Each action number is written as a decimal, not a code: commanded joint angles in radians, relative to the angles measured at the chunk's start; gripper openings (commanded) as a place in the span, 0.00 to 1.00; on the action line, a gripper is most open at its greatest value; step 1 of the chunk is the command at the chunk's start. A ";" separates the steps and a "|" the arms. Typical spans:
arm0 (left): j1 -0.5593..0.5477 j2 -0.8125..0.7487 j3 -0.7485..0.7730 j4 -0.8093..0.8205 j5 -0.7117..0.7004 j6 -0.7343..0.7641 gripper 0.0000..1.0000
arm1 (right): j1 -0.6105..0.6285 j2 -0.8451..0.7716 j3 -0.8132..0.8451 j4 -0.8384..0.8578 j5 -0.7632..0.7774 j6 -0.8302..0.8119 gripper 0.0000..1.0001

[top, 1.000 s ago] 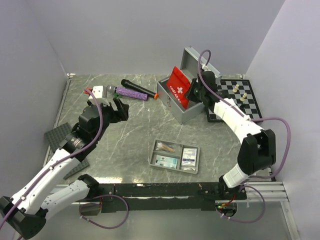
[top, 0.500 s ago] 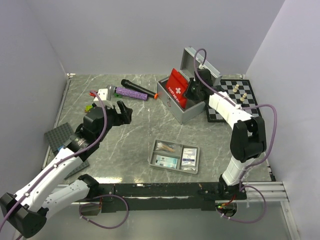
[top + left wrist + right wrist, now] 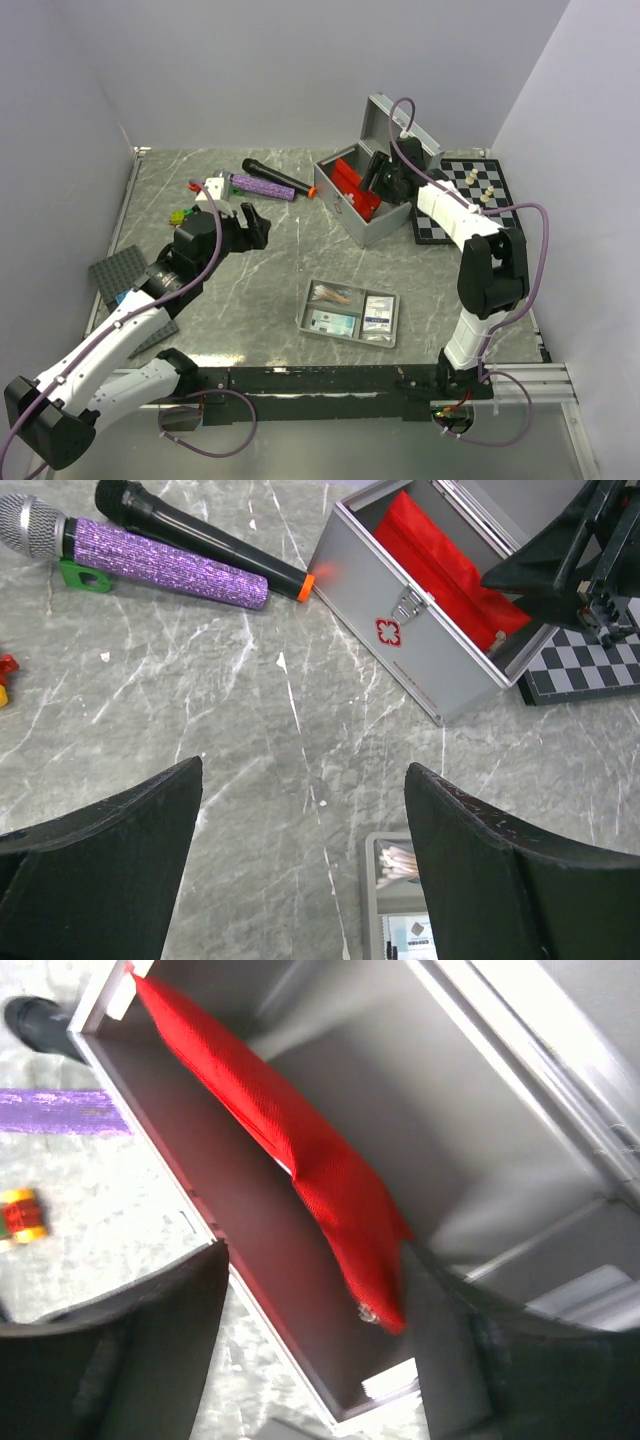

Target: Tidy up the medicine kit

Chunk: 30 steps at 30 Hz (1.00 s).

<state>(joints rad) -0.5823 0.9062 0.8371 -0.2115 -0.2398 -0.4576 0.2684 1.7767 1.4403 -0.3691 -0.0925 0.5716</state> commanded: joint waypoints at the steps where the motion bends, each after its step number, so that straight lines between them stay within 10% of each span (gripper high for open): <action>1: 0.002 0.010 0.000 0.037 0.023 -0.004 0.86 | -0.009 -0.054 0.074 -0.037 0.091 -0.050 0.81; 18: 0.002 0.030 -0.020 0.063 0.099 -0.046 0.83 | 0.216 -0.245 -0.117 0.191 0.350 -0.268 0.77; 22: 0.004 0.031 -0.015 0.044 0.103 -0.053 0.83 | 0.207 -0.203 -0.046 0.117 0.320 -0.251 0.60; 30: 0.002 0.025 -0.082 0.047 0.175 -0.115 0.81 | 0.302 -0.436 -0.322 0.174 0.251 -0.237 0.62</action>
<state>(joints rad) -0.5819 0.9379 0.7883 -0.1852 -0.1265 -0.5224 0.5125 1.4906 1.2091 -0.2104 0.1833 0.3382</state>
